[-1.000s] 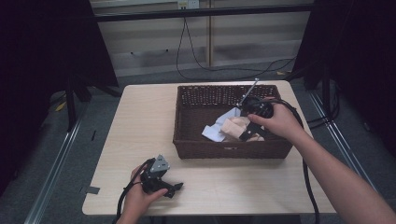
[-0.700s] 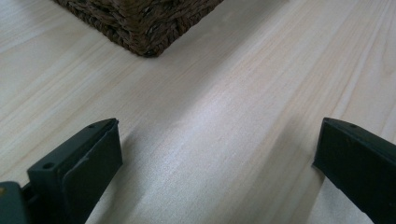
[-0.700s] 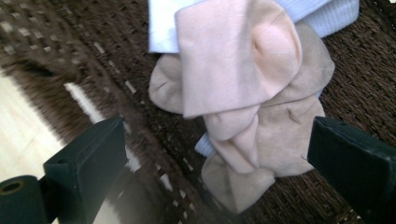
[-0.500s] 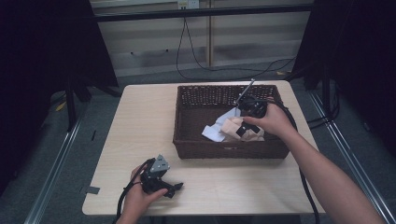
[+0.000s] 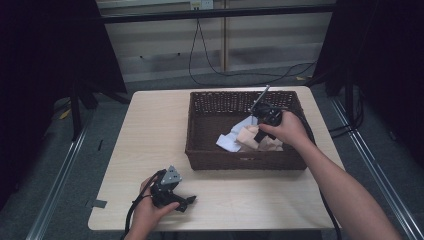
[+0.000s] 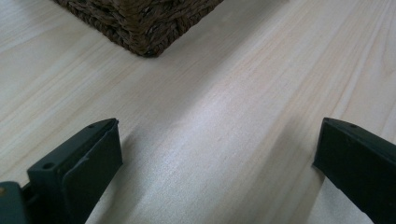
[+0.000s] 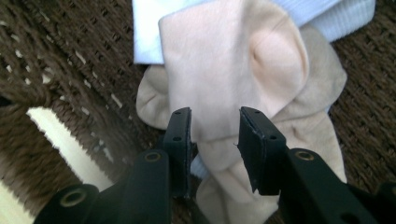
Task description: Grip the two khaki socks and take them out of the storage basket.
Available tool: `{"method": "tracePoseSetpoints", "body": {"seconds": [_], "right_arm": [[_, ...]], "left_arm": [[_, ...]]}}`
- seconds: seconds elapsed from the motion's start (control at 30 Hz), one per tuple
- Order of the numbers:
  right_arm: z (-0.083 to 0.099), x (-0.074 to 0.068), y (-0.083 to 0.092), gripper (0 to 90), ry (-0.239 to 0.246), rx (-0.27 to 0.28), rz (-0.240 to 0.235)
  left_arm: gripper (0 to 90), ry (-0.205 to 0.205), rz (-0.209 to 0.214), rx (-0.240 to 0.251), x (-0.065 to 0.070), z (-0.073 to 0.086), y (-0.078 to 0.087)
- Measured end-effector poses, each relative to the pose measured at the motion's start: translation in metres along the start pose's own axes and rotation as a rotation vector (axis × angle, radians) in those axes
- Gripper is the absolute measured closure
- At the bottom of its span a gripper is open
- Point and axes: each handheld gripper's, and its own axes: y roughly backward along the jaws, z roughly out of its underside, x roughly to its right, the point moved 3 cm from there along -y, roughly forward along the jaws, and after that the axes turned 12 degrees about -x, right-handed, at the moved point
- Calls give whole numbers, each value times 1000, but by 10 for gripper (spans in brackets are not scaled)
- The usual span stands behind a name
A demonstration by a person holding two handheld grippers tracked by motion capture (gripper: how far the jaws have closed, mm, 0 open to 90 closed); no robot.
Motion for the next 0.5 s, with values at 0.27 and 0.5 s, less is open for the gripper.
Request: {"method": "tracePoseSetpoints", "body": {"seconds": [0.27, 0.5], "right_arm": [[-4, 3, -11, 856, -1, -27, -10], [-4, 4, -2, 894, -13, -19, -6]], "left_arm": [[3, 1, 0, 2, 0, 0, 0], [2, 1, 1, 3, 0, 0, 0]]}}
